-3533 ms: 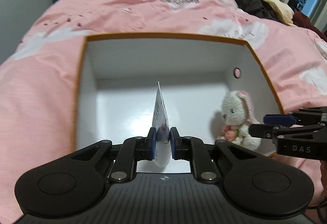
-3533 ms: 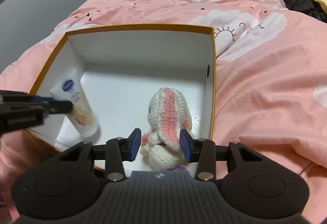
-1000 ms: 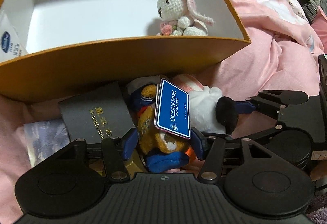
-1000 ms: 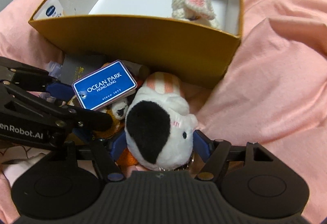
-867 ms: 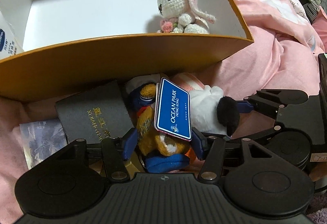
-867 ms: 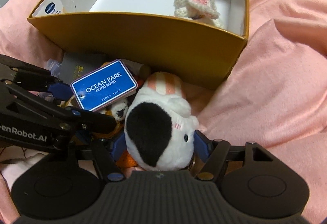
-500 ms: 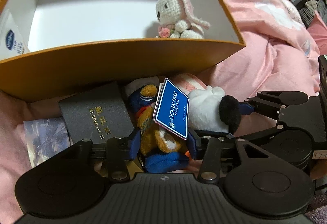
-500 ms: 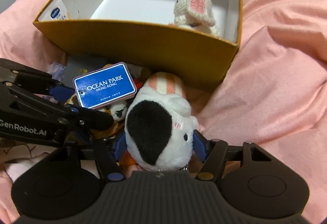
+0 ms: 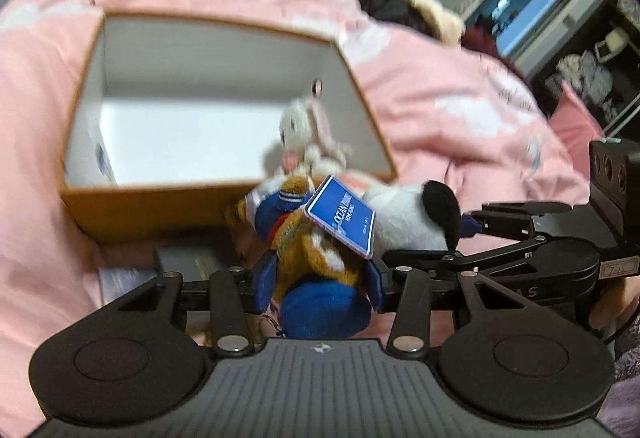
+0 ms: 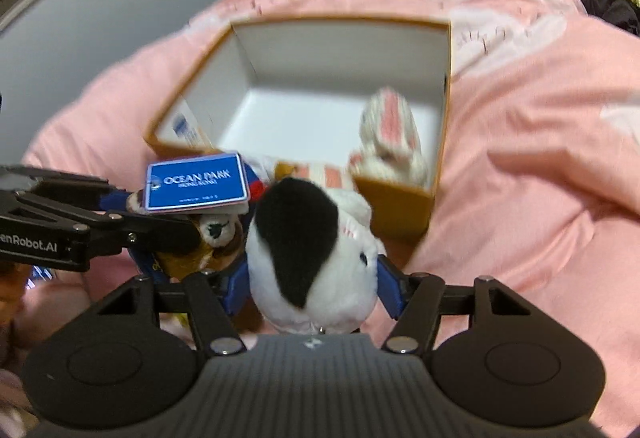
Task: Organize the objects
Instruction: 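Carry both plush toys over the box and lower them inside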
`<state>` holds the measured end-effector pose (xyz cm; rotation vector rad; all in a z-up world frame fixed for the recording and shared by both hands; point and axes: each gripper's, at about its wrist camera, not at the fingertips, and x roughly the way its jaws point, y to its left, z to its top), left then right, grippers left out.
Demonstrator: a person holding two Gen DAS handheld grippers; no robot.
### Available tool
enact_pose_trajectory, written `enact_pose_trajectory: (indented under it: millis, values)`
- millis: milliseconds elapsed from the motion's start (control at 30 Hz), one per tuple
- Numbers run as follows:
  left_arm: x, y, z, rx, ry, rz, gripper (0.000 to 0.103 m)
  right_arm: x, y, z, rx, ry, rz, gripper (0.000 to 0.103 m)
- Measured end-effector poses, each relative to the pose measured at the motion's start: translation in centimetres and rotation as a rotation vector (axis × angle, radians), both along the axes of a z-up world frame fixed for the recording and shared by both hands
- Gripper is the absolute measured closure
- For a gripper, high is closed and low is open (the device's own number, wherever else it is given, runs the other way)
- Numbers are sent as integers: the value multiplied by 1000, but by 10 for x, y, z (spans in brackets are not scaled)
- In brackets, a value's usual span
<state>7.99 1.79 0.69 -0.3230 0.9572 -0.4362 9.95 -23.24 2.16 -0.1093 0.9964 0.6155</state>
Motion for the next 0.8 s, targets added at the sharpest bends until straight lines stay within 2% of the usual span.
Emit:
enact_pose_trajectory:
  millis: [233, 400, 500, 633, 800]
  values:
    - [12, 15, 38, -18, -135, 60, 53, 17, 8, 46, 118, -100, -31, 39]
    - [33, 18, 50, 14, -227, 112, 53, 49, 27, 53, 175, -151, -64, 39]
    - [53, 21, 36, 14, -197, 172, 53, 74, 40, 41, 192, -113, -101, 39]
    - [84, 23, -3, -27, -83, 285, 54, 105, 59, 1, 190, -20, -145, 40]
    - [103, 26, -38, -37, 6, 289, 54, 125, 60, -35, 162, 71, -183, 39]
